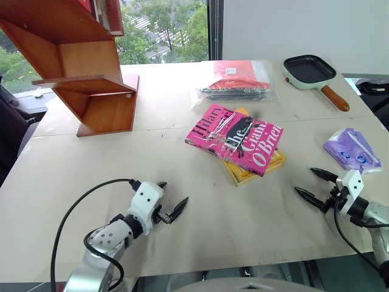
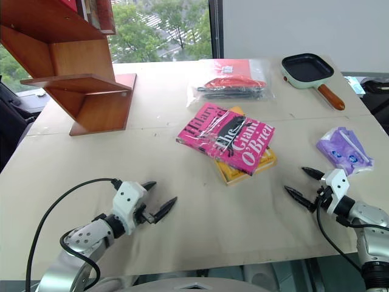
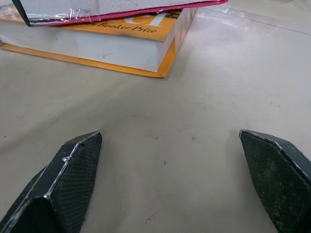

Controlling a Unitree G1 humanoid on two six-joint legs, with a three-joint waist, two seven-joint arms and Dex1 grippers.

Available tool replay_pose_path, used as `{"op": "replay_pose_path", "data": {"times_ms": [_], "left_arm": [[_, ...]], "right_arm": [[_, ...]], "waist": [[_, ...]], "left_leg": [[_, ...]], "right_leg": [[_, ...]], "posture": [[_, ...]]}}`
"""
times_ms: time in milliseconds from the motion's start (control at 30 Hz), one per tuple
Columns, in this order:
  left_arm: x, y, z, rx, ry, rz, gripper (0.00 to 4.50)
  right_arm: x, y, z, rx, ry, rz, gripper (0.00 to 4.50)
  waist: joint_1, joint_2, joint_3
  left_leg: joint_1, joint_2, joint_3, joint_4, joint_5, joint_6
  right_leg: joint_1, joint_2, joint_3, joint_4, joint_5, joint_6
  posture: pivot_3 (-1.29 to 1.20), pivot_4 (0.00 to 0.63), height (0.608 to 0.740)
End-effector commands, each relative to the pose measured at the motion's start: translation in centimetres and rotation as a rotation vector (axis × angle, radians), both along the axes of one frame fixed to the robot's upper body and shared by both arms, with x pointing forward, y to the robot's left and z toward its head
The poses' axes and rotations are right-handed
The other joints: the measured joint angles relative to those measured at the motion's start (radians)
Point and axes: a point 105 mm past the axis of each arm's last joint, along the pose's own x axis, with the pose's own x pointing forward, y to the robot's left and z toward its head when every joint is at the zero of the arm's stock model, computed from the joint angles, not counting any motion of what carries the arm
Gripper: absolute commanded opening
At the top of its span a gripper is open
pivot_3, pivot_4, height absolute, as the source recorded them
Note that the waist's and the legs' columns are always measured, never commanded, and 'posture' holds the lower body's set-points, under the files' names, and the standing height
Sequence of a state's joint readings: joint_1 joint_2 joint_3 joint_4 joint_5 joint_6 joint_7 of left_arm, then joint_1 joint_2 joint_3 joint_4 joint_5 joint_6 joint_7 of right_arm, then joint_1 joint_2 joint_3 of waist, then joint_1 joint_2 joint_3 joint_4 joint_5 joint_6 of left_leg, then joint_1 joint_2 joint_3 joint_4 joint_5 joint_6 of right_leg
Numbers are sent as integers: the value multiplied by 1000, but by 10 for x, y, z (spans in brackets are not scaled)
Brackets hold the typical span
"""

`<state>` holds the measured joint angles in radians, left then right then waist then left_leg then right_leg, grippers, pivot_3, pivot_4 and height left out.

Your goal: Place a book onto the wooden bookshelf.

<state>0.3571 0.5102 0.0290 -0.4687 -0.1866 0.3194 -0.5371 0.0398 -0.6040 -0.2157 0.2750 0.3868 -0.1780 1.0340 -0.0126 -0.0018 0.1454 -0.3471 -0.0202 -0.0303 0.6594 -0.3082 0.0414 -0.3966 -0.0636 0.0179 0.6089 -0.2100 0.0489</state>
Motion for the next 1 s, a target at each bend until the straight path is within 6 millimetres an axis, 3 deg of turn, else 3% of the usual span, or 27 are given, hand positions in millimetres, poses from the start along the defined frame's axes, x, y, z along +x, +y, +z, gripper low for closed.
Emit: {"op": "replay_pose_path", "data": {"times_ms": [33,500,767,867,1000], "left_arm": [[-6,11,-22,4,103,47,4484],[10,11,-21,-11,73,17,4484],[7,13,-20,-12,65,27,4484],[9,17,-6,-14,35,32,4484],[11,22,27,32,-29,-76,4484]], "right_arm": [[2,-5,12,-9,-45,-6,4500],[6,-3,15,-10,-62,-12,4500],[11,-9,16,-40,-45,-17,4500],[23,-15,17,-40,-1,-98,4500],[48,-21,48,7,-32,-155,4500]], "waist": [[0,0,0],[13,2,0],[17,2,0],[16,1,1],[1,-3,10]], "left_leg": [[0,0,0,0,0,0],[0,0,-1,0,0,0],[0,0,-1,0,0,0],[0,0,-1,0,0,0],[-1,0,-1,0,0,0]], "right_leg": [[0,0,0,0,0,0],[0,1,-2,0,0,0],[0,1,-2,0,0,0],[0,1,-1,0,0,0],[-1,1,-1,1,1,-1]], "posture": [[0,150,740],[0,150,740],[0,150,740],[0,150,740],[0,150,740]]}}
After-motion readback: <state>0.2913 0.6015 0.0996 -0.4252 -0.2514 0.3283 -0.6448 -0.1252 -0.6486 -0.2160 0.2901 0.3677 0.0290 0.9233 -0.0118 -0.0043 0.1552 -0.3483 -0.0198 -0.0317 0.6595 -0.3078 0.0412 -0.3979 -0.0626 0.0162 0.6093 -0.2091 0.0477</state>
